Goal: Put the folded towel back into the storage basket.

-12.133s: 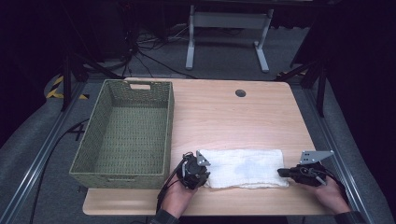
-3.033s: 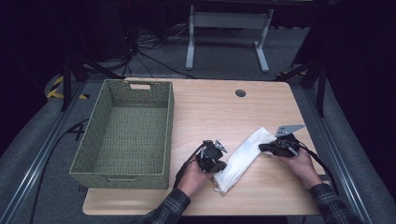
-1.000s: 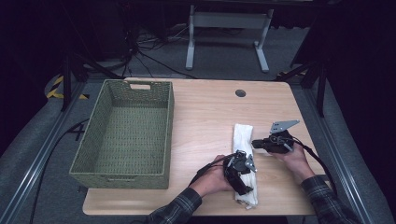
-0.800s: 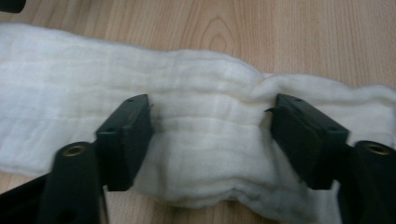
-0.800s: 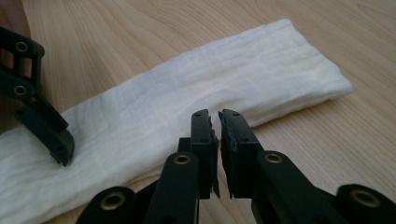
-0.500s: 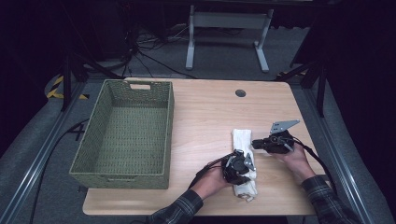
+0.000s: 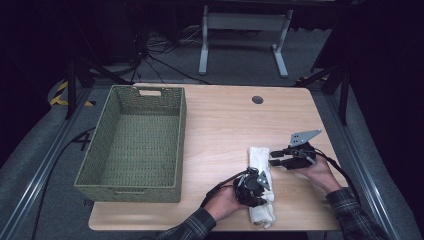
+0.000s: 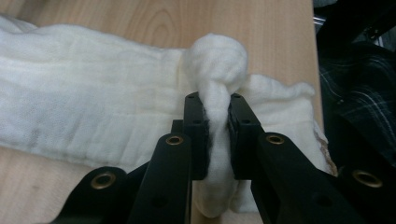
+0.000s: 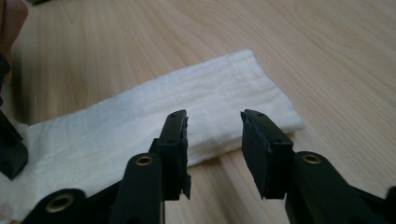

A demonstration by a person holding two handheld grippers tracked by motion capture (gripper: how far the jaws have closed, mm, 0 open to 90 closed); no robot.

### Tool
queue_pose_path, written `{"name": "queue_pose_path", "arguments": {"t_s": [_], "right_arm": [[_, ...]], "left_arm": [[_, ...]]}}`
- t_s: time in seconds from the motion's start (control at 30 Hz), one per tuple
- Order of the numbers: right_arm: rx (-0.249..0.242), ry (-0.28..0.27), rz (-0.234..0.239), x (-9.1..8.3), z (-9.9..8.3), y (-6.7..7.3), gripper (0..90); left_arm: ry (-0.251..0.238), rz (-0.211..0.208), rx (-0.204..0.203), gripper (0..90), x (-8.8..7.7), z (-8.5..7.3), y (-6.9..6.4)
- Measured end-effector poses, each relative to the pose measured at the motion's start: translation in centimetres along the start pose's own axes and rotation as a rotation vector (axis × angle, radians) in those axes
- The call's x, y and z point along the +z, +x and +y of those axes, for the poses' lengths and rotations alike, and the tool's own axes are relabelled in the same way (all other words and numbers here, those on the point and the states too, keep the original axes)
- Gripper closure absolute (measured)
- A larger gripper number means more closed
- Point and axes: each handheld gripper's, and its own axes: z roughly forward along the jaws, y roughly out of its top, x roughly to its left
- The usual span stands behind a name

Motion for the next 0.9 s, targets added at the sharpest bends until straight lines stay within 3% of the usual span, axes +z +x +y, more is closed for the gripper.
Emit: {"name": "queue_pose_path", "arguments": {"t_s": [0.23,0.27,0.5,0.57,0.7,0.9], "right_arm": [[-0.077,0.025,0.053,1.1,0.7,1.6,51.2],[-0.082,0.032,0.054,1.2,0.8,1.7,50.0],[-0.105,0.01,0.067,2.5,1.6,1.2,42.8],[-0.113,0.045,0.063,3.2,1.6,1.0,39.8],[-0.123,0.065,0.08,4.2,1.5,0.9,37.6],[-0.145,0.092,0.092,4.9,1.2,1.1,41.3]], "left_arm": [[-0.009,-0.023,-0.016,80.9,-0.5,-0.8,-1.8],[-0.012,-0.029,-0.004,80.9,-0.5,-0.9,-2.0],[-0.004,-0.053,0.005,80.8,-0.5,-1.4,-3.1],[-0.005,-0.059,0.009,80.8,-0.6,-1.5,-3.3],[-0.005,-0.069,0.004,80.8,-0.5,-1.6,-3.4],[-0.016,-0.076,-0.004,80.8,-0.5,-1.6,-3.4]]}}
